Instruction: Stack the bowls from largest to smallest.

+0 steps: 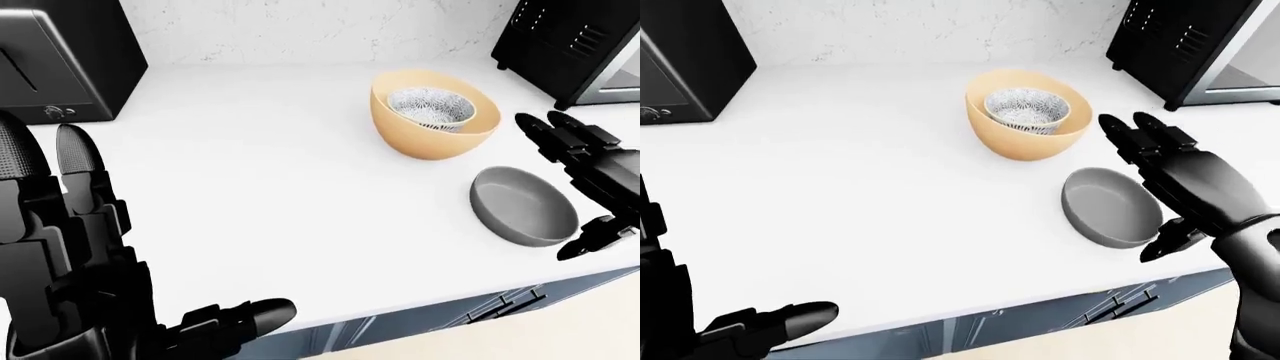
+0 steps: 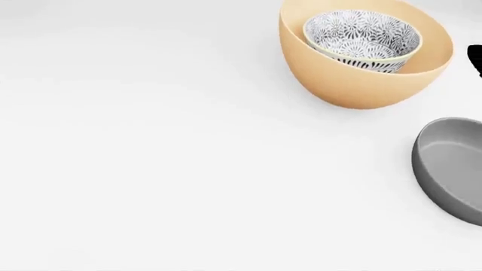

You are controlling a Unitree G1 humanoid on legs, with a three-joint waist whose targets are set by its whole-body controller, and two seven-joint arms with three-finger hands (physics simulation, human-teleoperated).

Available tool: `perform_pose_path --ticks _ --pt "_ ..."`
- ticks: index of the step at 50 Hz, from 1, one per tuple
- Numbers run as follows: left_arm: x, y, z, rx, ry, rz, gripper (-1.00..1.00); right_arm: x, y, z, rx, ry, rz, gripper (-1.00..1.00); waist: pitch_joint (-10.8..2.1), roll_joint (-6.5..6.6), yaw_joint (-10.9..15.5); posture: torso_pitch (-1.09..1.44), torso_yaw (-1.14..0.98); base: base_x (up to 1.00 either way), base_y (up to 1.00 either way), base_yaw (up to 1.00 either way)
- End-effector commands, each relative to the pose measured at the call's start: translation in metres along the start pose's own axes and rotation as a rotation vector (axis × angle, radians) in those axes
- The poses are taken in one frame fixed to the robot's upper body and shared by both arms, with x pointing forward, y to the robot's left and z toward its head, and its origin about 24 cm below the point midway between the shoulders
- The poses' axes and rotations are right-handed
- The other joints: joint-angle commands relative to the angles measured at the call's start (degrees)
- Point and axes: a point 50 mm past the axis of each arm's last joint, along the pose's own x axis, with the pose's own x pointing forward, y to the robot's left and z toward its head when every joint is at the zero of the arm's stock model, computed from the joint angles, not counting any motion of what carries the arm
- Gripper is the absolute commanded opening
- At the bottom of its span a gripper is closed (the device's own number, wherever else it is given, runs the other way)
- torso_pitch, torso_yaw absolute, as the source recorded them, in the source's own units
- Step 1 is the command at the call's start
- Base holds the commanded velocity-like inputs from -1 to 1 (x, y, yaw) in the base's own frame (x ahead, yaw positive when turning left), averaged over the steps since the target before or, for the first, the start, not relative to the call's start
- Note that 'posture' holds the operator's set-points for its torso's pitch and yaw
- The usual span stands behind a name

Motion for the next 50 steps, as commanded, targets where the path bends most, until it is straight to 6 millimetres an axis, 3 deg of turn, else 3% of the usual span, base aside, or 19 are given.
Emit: perform_pose_path --ticks 1,8,9,10,11,23,30,39,50 --pt "0.002 0.002 0.010 -0.002 -0.056 0.016 1.00 -0.003 -0.013 0.002 -0.041 -0.007 -0.066 1.00 -0.82 -0.38 0.0 0.00 0.00 0.00 0.00 0.00" --pt "0.002 0.002 0.010 -0.003 -0.057 0.016 1.00 -0.003 -0.002 0.000 -0.020 -0.005 -0.042 1.00 -0.90 -0.29 0.0 0.00 0.00 0.00 0.00 0.00" --pt "0.002 0.002 0.010 -0.002 -0.057 0.016 1.00 -0.003 0.000 0.000 -0.015 -0.006 -0.029 0.32 -0.91 -0.29 0.0 0.00 0.00 0.00 0.00 0.00" --pt "0.002 0.002 0.010 -0.003 -0.057 0.016 1.00 -0.003 0.003 0.000 -0.013 -0.007 -0.009 -0.77 -0.91 -0.31 0.0 0.00 0.00 0.00 0.00 0.00" --pt "0.002 0.002 0.010 -0.003 -0.057 0.016 1.00 -0.003 0.004 0.000 -0.010 -0.005 -0.002 -1.00 -0.92 -0.34 0.0 0.00 0.00 0.00 0.00 0.00" --pt "0.002 0.001 0.010 -0.004 -0.057 0.012 1.00 -0.002 -0.002 -0.003 -0.016 0.010 -0.042 -1.00 -1.01 -0.17 0.0 0.00 0.00 0.00 0.00 0.00" --pt "0.002 0.001 0.010 -0.003 -0.057 0.013 1.00 -0.006 -0.053 -0.008 -0.054 0.056 -0.262 -1.00 -0.96 0.02 0.0 0.00 0.00 0.00 0.00 0.00" --pt "0.001 0.001 0.010 -0.004 -0.058 0.013 1.00 -0.015 -0.108 -0.010 -0.085 0.082 -0.390 -1.00 -0.62 -0.57 0.2 0.00 0.00 0.00 0.00 0.00" --pt "0.001 0.002 0.010 -0.005 -0.058 0.014 1.00 0.022 -0.155 0.025 -0.145 -0.041 -0.418 -1.00 -0.31 -0.76 -0.1 0.00 0.00 0.00 0.00 0.00"
